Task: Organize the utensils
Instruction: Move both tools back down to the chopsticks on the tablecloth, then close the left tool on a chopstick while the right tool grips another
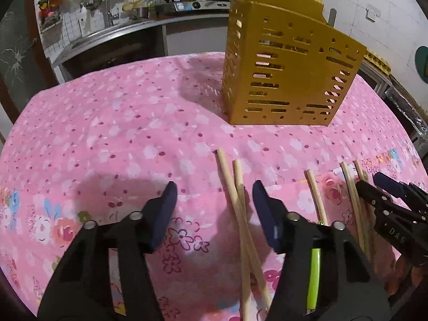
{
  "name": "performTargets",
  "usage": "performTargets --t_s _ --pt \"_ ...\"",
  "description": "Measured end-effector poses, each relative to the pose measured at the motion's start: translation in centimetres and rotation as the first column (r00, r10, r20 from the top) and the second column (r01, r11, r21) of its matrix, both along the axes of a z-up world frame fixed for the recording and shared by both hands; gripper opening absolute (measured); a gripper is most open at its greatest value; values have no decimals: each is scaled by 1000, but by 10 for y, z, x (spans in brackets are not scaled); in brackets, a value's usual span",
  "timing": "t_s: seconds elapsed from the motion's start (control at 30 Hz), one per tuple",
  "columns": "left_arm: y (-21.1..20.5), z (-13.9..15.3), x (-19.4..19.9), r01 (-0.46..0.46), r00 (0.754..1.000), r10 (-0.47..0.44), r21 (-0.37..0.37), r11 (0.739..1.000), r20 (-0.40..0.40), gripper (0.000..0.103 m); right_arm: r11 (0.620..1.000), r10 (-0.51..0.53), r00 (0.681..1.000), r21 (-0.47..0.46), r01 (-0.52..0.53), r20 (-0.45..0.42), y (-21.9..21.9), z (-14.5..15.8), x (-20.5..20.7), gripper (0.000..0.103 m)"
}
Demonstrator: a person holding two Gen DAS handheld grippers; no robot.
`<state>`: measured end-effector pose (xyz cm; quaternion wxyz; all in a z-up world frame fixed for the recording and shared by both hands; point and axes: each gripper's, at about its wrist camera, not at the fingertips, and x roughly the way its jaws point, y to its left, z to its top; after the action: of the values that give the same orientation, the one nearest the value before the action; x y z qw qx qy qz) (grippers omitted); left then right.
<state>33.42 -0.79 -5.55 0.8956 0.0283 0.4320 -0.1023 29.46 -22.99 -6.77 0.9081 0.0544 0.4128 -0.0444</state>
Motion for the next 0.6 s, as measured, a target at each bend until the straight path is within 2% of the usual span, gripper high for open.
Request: performTargets --t_s 0.07,0.2,0.23,0.37,0.47,0.6 --pt "1 -3 4 3 1000 -3 -12 1000 -18 47 1000 3 1000 1 -3 -1 0 0 0 44" --pt "1 -4 8 12 1000 -12 -22 1000 -28 41 1000 8 1000 -7 -8 -2 1 0 1 39" --pt "0 -4 8 14 1000 -15 -24 1000 -28 36 1000 12 1000 -7 -12 -1 2 0 2 33" --pt "-5 -3 5 42 999 -43 -24 999 -23 17 999 36 999 -11 -36 1 6 1 2 25" --pt "-9 -3 2 56 998 -56 -11 998 -18 10 999 46 999 -9 -46 2 7 1 2 22" --pt "-10 -2 1 59 998 -59 -13 998 -23 7 999 46 999 -11 -46 0 7 1 3 21"
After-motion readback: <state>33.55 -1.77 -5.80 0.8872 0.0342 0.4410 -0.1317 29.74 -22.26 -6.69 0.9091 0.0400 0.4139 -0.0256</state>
